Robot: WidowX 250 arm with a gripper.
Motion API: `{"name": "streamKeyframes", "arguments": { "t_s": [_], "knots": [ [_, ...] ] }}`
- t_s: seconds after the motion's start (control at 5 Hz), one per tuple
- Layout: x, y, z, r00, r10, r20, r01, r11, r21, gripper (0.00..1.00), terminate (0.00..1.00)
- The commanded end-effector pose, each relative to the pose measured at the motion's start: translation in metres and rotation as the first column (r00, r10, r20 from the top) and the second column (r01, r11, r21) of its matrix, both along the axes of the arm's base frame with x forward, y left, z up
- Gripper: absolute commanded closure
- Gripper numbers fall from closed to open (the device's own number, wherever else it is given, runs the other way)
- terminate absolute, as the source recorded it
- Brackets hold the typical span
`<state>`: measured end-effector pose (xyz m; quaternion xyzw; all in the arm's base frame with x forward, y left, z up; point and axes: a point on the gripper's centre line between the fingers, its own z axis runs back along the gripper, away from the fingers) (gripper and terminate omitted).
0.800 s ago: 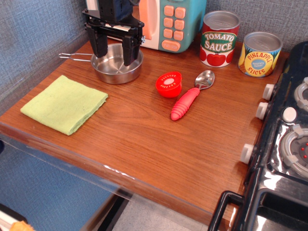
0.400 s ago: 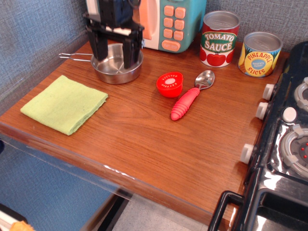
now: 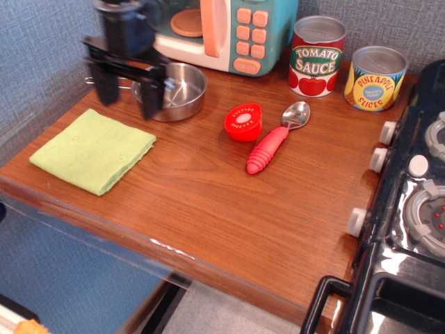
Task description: Move the yellow cloth to the area under the scoop and pepper
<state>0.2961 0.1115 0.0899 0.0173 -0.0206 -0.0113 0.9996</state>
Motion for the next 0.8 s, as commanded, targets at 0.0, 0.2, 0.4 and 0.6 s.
{"name": "streamKeyframes", "arguments": {
  "t_s": [0.0,0.2,0.4,0.6],
  "knots": [
    [-0.025,0.03,-0.017,0.989,0.031,0.143,-0.036,0.999,0.032,0.0,0.0],
    [-0.021,0.053,-0.037,0.985,0.087,0.148,-0.089,0.996,0.005,0.0,0.0],
    [-0.011,0.077,-0.046,0.977,0.097,0.191,-0.088,0.994,-0.058,0.0,0.0],
    [-0.004,0.075,-0.055,0.98,-0.033,0.197,0.041,0.998,-0.038,0.0,0.0]
  ]
}}
